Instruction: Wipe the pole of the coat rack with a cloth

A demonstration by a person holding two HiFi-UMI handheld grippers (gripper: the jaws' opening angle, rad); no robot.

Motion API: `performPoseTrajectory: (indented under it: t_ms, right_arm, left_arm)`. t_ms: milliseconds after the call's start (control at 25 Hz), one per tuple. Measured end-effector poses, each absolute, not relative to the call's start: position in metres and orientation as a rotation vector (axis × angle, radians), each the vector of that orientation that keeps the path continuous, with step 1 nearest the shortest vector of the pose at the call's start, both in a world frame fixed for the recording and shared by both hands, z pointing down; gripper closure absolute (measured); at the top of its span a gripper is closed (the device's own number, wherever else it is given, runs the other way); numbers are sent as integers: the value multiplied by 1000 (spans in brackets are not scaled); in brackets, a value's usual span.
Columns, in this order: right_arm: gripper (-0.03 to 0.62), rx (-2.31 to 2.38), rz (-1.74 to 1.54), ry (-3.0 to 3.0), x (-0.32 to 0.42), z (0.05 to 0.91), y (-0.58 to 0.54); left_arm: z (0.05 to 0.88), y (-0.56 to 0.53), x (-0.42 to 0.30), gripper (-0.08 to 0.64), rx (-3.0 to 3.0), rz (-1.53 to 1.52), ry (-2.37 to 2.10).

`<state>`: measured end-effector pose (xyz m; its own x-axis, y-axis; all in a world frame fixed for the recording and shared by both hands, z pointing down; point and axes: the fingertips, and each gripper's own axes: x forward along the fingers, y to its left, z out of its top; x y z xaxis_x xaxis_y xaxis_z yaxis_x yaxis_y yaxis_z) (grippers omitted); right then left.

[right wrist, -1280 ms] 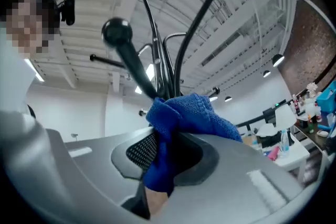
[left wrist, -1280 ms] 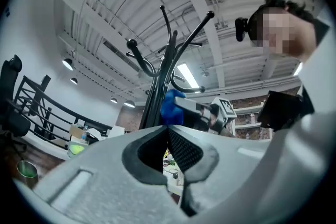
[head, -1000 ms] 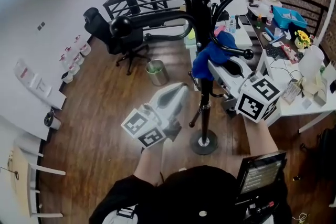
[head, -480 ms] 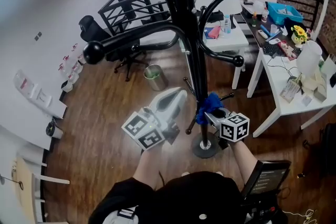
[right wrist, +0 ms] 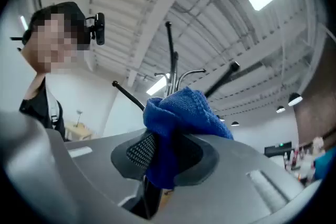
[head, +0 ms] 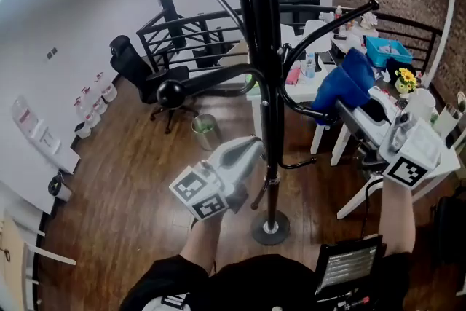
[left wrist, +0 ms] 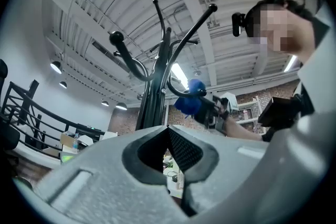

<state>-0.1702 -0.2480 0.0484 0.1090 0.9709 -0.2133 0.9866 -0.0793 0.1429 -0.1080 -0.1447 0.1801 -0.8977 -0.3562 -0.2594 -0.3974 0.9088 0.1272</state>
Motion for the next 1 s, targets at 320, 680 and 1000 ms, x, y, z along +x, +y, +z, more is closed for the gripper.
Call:
performPoseTrajectory:
  t_ms: [320, 680, 1000]
  right_arm:
    - [520, 2481, 575, 1776, -140, 43, -221]
    - [520, 2120, 250, 2036, -157, -8, -166]
    - [520, 1883, 46, 1962, -145, -142, -181]
  left_arm:
    - [150, -153, -106, 558, -601, 187, 2777]
    - [124, -163, -104, 558, -654, 106, 2709]
    - [89, -195, -112, 558, -760, -9, 2696]
